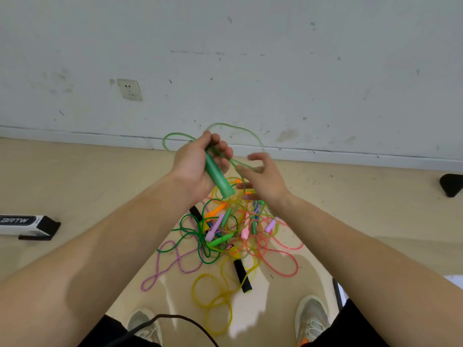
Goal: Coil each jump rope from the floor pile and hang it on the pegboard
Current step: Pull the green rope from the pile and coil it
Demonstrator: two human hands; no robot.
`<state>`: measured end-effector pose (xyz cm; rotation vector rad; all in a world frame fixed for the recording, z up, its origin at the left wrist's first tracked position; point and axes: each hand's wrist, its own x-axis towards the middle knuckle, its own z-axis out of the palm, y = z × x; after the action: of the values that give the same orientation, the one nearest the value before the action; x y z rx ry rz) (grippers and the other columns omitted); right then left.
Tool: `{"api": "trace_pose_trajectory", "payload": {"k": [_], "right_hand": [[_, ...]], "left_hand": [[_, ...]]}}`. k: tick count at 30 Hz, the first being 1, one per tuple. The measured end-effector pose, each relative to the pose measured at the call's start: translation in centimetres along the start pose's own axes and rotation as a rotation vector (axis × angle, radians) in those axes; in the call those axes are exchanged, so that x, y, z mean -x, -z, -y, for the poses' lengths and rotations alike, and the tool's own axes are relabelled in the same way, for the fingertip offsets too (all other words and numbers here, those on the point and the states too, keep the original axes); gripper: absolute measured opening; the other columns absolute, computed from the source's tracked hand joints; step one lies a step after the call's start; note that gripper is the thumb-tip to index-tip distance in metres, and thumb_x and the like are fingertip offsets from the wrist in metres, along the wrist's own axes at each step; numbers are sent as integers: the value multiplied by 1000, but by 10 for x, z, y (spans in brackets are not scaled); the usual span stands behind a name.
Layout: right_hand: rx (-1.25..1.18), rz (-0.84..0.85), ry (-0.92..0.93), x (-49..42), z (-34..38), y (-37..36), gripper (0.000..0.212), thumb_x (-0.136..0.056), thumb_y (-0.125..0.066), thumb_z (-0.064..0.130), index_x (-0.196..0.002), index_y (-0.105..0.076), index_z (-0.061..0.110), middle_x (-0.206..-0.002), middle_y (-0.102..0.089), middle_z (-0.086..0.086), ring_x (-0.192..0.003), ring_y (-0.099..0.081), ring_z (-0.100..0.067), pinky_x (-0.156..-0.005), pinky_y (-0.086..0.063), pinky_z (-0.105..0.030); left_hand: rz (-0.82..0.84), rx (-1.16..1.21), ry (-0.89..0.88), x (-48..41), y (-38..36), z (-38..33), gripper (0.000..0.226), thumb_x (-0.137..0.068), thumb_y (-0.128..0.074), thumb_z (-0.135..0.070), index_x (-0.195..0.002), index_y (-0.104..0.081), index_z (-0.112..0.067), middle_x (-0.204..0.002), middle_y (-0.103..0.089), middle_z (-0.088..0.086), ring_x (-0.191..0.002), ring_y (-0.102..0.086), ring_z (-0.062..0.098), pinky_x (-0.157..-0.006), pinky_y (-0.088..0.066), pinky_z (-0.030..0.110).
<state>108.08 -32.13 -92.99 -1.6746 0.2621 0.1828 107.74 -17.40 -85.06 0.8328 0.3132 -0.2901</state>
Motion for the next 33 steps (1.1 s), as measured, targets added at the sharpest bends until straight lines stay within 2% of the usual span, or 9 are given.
{"api": "trace_pose_trajectory", "payload": {"k": [3,10,13,17,21,22,25,28,33], "right_hand": [[132,329,25,7,21,18,37,-89,-72,19,-123,-60,26,-103,-75,-9,-78,-74,-28,-63,-58,-34],[228,142,-48,-14,-2,27,35,-87,-58,6,-119,-52,16,-125,-62,-18,-95,-61,-20,-87,-54,-43],[562,370,-112,-14,-29,3,72,-77,-66,15,-145,-44,15,-135,-51,-7,-113,-50,-21,-85,-47,-30],[634,415,-84,-12,-42,-13,109,-54,-76,47,-152,-30,32,-155,-29,-1,-138,-36,-27,-108,-42,-45],[587,511,-70,-9,-40,-10,28,-95,-60,36,-113,-72,19,-131,-61,-7,-122,-56,-24,-99,-45,-34],[615,530,-79,-7,-41,-7,30,-100,-52,35,-100,-74,15,-121,-68,-9,-117,-60,-30,-92,-49,-36],[662,581,-215,-5,-44,3,33,-105,-43,31,-89,-64,10,-90,-73,-7,-94,-71,-32,-71,-53,-32],[494,523,-214,-2,-30,11,25,-104,-48,24,-94,-61,6,-81,-72,-7,-69,-73,-27,-56,-57,-28],[-143,349,-100,6,18,14,18,-104,-49,21,-95,-60,9,-77,-72,-4,-61,-72,-15,-51,-56,-23]], "left_hand": [[-123,7,-78,-9,11,-12,35,-108,-38,-23,-76,-49,-13,-54,-51,-1,-43,-54,11,-39,-34,16],[-141,37,20,-8,9,-8,34,-107,-36,-20,-78,-49,-11,-55,-51,2,-40,-51,11,-37,-33,16],[-72,86,97,-1,-3,-2,32,-107,-38,-21,-79,-50,-10,-55,-54,0,-41,-53,10,-37,-34,16],[-23,154,168,7,-13,-3,28,-106,-41,-20,-82,-52,-10,-62,-54,-2,-42,-56,10,-37,-37,15],[3,184,106,6,-13,-10,31,-107,-39,-22,-80,-52,-11,-60,-54,-2,-43,-57,9,-38,-37,14],[-14,165,40,3,-10,-12,33,-107,-38,-23,-79,-51,-11,-60,-54,-1,-45,-58,11,-39,-39,15],[-99,-104,-253,-12,10,-20,39,-109,-33,-28,-80,-53,-11,-63,-59,3,-58,-66,18,-53,-53,22],[-213,-680,-459,-31,41,-26,39,-109,-35,-24,-82,-58,-10,-76,-65,7,-72,-69,19,-72,-59,30],[10,-1102,-283,-38,65,9,39,-108,-39,-18,-81,-67,-13,-91,-73,7,-88,-66,18,-87,-53,36]]}}
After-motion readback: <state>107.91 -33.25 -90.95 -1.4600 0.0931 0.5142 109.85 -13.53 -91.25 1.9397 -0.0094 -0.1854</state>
